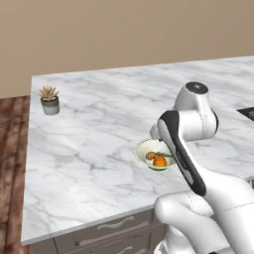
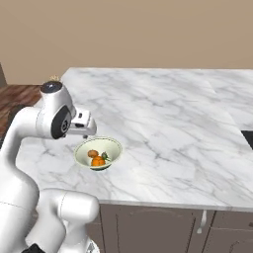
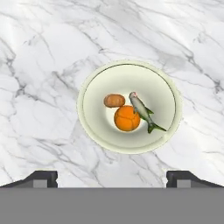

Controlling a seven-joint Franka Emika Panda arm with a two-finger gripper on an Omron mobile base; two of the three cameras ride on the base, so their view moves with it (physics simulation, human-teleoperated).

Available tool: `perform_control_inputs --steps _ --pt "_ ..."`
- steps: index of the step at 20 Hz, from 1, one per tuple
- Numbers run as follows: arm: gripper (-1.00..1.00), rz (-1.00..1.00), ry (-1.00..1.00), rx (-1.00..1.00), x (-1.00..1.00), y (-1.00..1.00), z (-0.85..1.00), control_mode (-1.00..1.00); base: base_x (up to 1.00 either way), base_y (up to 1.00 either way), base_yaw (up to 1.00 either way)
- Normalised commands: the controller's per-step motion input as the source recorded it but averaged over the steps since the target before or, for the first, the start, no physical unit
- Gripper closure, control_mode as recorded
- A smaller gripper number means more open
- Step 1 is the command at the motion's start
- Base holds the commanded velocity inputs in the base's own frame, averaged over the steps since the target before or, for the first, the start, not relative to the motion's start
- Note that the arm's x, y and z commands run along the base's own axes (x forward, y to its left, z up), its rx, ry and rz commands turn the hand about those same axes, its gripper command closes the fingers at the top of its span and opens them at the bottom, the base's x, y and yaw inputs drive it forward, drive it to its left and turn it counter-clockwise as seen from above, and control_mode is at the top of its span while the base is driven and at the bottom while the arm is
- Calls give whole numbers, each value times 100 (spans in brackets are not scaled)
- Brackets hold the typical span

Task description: Take the tangerine, orange, and fish from the freezer and place them in the bowl on the counter.

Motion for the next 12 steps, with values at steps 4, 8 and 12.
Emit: perform_control_inputs --steps 4,8,12 --pt "-100 0 -2 0 -100 26 59 -100 0 0 0" --pt "-100 6 0 0 -88 28 49 -100 0 0 0" --pt "-100 3 -2 0 -81 -6 9 -100 0 0 0"
